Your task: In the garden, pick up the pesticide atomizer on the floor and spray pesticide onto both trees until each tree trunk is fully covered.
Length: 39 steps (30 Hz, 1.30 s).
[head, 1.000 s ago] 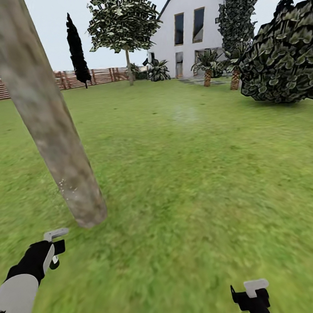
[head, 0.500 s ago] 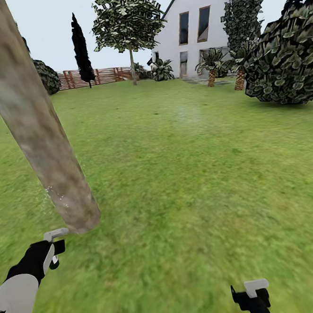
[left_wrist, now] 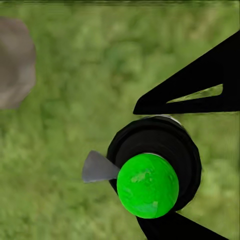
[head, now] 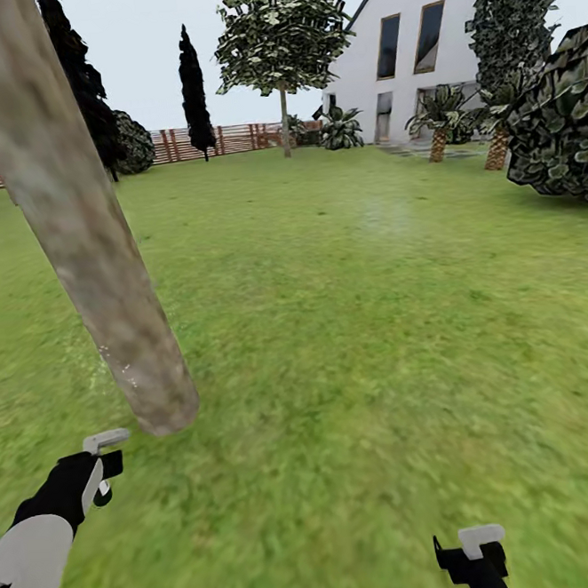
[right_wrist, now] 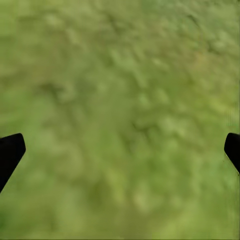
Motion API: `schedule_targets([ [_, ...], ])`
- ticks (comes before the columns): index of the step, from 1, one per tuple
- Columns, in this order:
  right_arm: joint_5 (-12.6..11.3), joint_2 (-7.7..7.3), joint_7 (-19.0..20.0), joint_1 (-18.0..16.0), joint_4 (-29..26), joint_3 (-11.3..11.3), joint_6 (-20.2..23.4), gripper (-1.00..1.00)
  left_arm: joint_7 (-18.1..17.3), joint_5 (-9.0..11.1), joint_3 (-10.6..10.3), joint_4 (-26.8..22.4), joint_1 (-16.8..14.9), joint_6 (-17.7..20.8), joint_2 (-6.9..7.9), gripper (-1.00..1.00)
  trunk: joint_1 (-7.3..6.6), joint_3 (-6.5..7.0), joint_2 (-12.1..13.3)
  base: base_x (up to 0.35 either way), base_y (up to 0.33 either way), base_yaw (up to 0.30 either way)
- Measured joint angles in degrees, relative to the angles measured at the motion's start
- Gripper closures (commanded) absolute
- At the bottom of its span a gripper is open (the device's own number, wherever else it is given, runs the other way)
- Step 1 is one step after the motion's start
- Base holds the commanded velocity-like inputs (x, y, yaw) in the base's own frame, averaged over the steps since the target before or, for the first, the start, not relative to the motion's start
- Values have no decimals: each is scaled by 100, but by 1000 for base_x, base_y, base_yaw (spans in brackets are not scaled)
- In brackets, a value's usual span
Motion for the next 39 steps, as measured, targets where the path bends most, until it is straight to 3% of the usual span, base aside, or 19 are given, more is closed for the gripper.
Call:
schedule_targets([
  [14, 0, 3, 1, 0, 0, 0, -1, -100, 4, -11, -1, 1, 0, -1, -104, 100, 3, 0, 0, 34, -261, 7],
  [21, 0, 6, 1, -2, 2, 0, 0, -100, 6, -10, -1, -1, 2, 1, -103, 100, 2, 0, 0, 64, -270, 257],
  [26, 0, 6, 4, -1, 2, 0, 0, -100, 6, -10, -1, -1, 2, 2, -103, 100, 1, 0, 0, 159, -254, 242],
  [39, 0, 5, 5, 0, 0, 0, 0, -100, 6, -7, 0, 1, 0, 1, -119, 100, 0, 0, 0, 229, -203, 10],
])
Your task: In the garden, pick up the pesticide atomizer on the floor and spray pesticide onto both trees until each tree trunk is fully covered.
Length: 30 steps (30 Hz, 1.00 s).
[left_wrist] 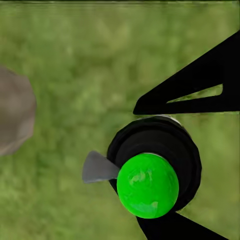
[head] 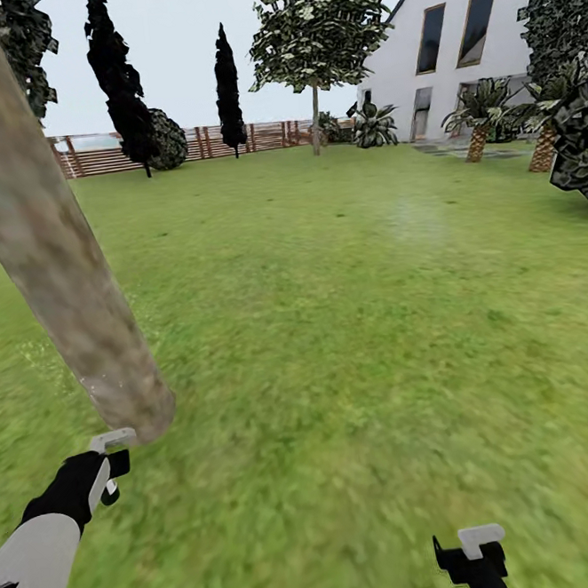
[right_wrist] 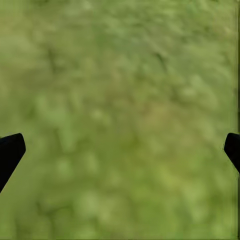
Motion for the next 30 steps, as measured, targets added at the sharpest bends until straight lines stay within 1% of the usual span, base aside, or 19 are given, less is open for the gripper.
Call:
schedule_targets([
  [4, 0, 0, 0, 0, 0, 0, 0, -100, 1, -12, 0, 0, 0, 1, -63, 100, 0, 0, 0, 234, -199, 27],
  [7, 0, 1, 0, -1, 1, 0, 0, -100, 0, -35, 0, -7, 1, 4, -70, 100, 0, 0, 0, 234, -199, 221],
  [13, 0, 1, 0, -2, 2, 0, 0, -100, 0, -39, -9, -11, 1, 5, -58, 100, 0, 0, 0, 234, -198, 274],
  [16, 0, 1, 0, -2, 2, 0, 1, -100, 0, -43, -3, -6, 0, 9, -21, 100, 0, 0, 0, 233, -183, 276],
  [20, -1, 1, 2, -1, 1, -1, 2, -100, 1, -29, 1, 4, 1, 6, 7, 100, 2, 0, 0, 63, -41, 276],
  [23, -1, 0, 1, -1, 1, -2, 2, -100, -5, -8, -11, -3, -3, 5, -54, 100, 2, 0, 0, 3, -2, 276],
  [24, -1, 1, 2, -1, 1, -2, 2, -100, -7, 23, -6, -3, -12, 14, -109, 100, 3, 0, 0, 0, 0, 276],
  [25, -1, 1, 1, -1, 1, -2, 2, -100, -9, 32, -26, -28, -29, 38, -285, 100, 2, 0, 0, 0, 0, 276],
  [26, -1, 1, 2, -1, 1, -1, 2, -100, -7, 5, -33, -50, -42, 58, -336, 100, 2, 0, 0, 0, 0, 270],
  [27, -1, 1, 2, -1, 1, -1, 2, -100, -27, -16, -39, -83, -81, 95, -346, 100, 2, 0, 0, 0, 0, 248],
  [28, -1, -2, -1, -1, 1, -3, 2, -100, -34, -57, -35, -102, -100, 116, -264, 100, 2, 0, 0, 0, 0, 113],
  [29, -1, -6, -4, 0, 0, -9, 1, -100, -39, -55, -38, -113, -116, 142, -15, 100, 2, 0, 0, 0, 0, 46],
  [30, 0, -10, -6, 0, 0, -8, 2, -100, -44, -86, -36, -117, -122, 167, 303, 100, 2, 0, 0, 0, 0, 24],
])
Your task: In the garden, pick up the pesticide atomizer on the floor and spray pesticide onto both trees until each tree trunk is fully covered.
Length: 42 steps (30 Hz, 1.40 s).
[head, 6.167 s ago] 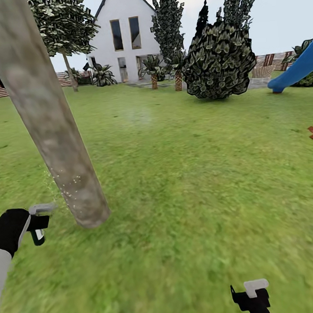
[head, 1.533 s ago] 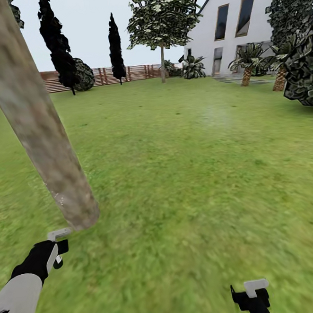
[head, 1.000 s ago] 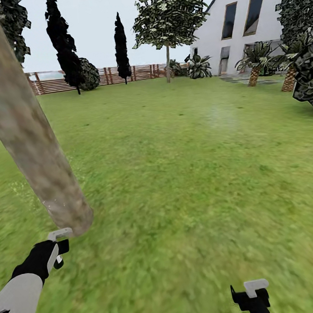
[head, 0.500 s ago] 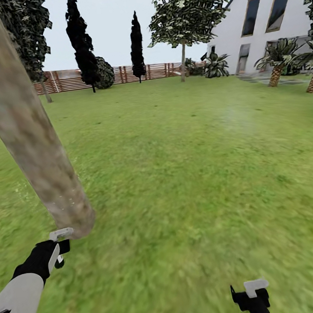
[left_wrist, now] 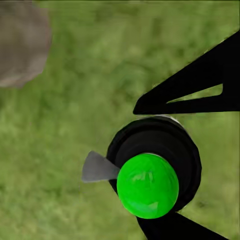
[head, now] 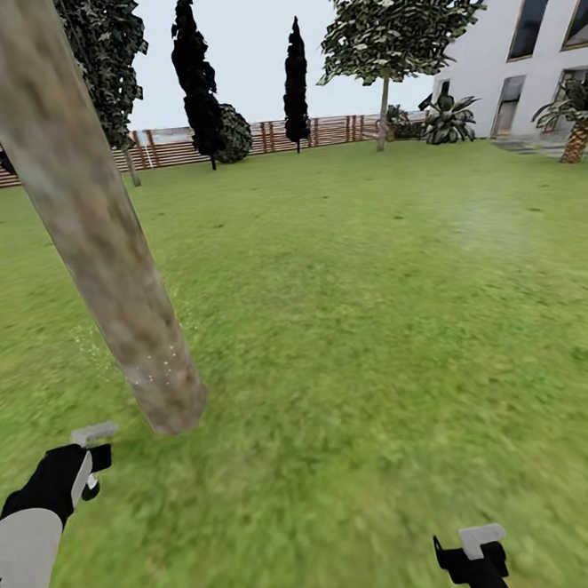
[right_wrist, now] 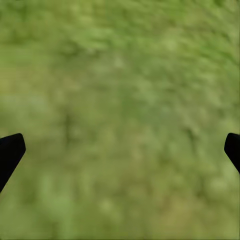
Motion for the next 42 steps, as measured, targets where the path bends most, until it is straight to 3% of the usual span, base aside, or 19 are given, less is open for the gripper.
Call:
schedule_targets([
  [2, 0, -5, -1, 0, 0, -1, 0, -100, -9, 48, -1, 0, -2, 15, 225, 100, 0, 0, 0, 0, 0, 9],
  [3, 0, -6, -1, 0, 0, -1, 0, -100, -16, 83, -3, 1, -1, 16, 241, 100, 0, 0, 0, 0, 0, 3],
  [4, -1, -6, -1, 0, 0, -2, 0, -100, -21, 130, -12, -2, -4, 15, 147, 100, 1, 0, 0, 0, 0, 2],
  [6, -1, -7, -1, 0, 0, -2, 0, -100, -18, 148, -111, -60, -91, 23, -245, 100, 0, 0, 0, 0, 0, 0],
  [7, -1, -7, -1, 0, 0, -2, 0, -100, -17, 137, -178, -128, -189, 96, -371, 100, 0, 1, 0, 0, 0, 0],
  [9, 0, -7, -1, 0, 0, -1, 0, -100, -31, 65, -274, -334, -458, 716, -430, 100, 0, 1, 0, 0, 0, 0],
  [10, 0, -7, -1, 0, 0, -1, 0, -100, -37, 16, -288, -463, -554, 877, -370, 100, 0, 1, 0, 0, 0, 0],
  [12, 0, -7, -1, 0, 0, -1, 0, -100, -50, -37, -294, -642, -612, 968, -50, 100, 0, 0, 0, 0, 0, 0],
  [13, 0, -7, -1, 0, 0, -1, 0, -100, -106, -12, -298, -674, -617, 979, 108, 100, 0, 0, 0, 0, 0, 0],
  [14, 0, -7, -1, 0, 0, -1, 0, -100, -256, 55, -315, -689, -612, 975, 162, 100, 0, 0, 0, 0, 0, 0],
  [16, -1, -12, -1, 0, 0, -2, 0, -100, -569, 122, -712, -699, -623, 988, 137, 100, 0, 0, 0, 0, 0, 0],
  [18, -1, -15, -1, 0, 0, -2, 0, -100, -691, 157, -1143, -757, -675, 1050, -3, 100, 0, 0, 0, 0, 0, 0],
  [21, 0, -16, -1, 0, 0, -1, 0, -100, -736, 59, -1329, -1027, -859, 1592, -13, 100, 0, 0, 0, 0, 0, 0],
  [22, -1, -16, -1, 0, 0, -1, 0, -100, -740, -4, -1329, -1055, -873, 1653, 106, 100, 0, 0, 0, 0, 0, 0],
  [24, 0, -16, 0, 0, 0, -1, 0, -100, -821, 61, -1303, -1067, -879, 1690, 529, 100, 0, 0, 0, 0, 0, 28],
  [26, -2, -16, -1, 0, 1, -2, 0, -100, -1020, 128, -1338, -1077, -821, 1700, 686, 100, 0, 0, 0, 0, 0, 209],
  [42, -9, -29, -3, -1, 2, 0, -2, -100, -1051, 135, -1285, -1058, -783, 1630, 706, 100, 0, 0, 0, 97, -219, 64],
])
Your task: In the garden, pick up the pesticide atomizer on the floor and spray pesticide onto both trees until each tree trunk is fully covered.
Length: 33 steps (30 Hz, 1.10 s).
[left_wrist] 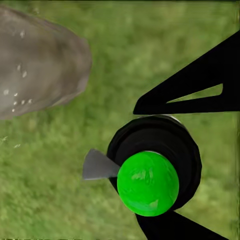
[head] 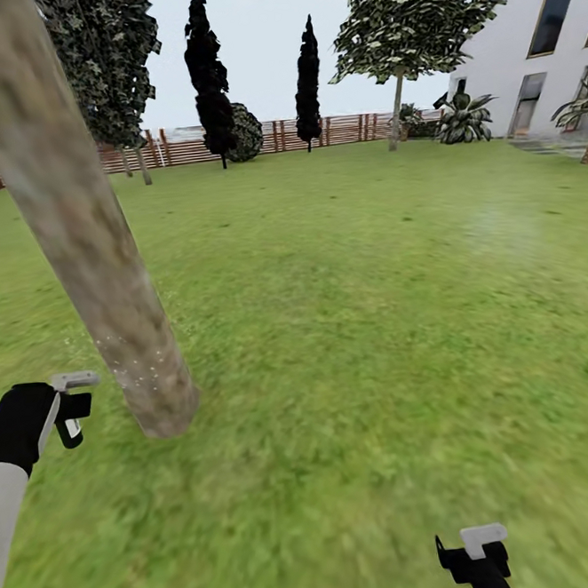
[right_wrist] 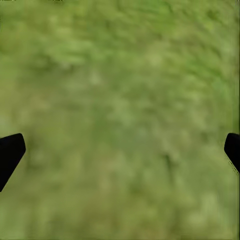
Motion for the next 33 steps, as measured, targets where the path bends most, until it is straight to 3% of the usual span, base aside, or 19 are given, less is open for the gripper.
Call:
schedule_targets([
  [6, 0, 5, 0, 0, 0, 0, 0, -100, 12, 6, -1, 77, 17, 1, -48, 100, 0, 0, 0, 5, -273, 252],
  [12, 0, 4, 0, 1, -3, -1, 0, -100, 18, -2, -7, 157, 17, -2, -114, 100, -1, 0, 0, 127, -269, 18],
  [23, 0, 4, 0, 1, -1, -1, 0, -100, 17, -18, -1, 426, 24, -19, -110, 100, 0, 0, 0, 40, -268, 7],
  [33, 0, 14, 0, 0, 0, 1, 0, -100, 16, -20, -1, 434, 23, -18, -106, 100, 0, 0, 0, 0, -270, 235],
])
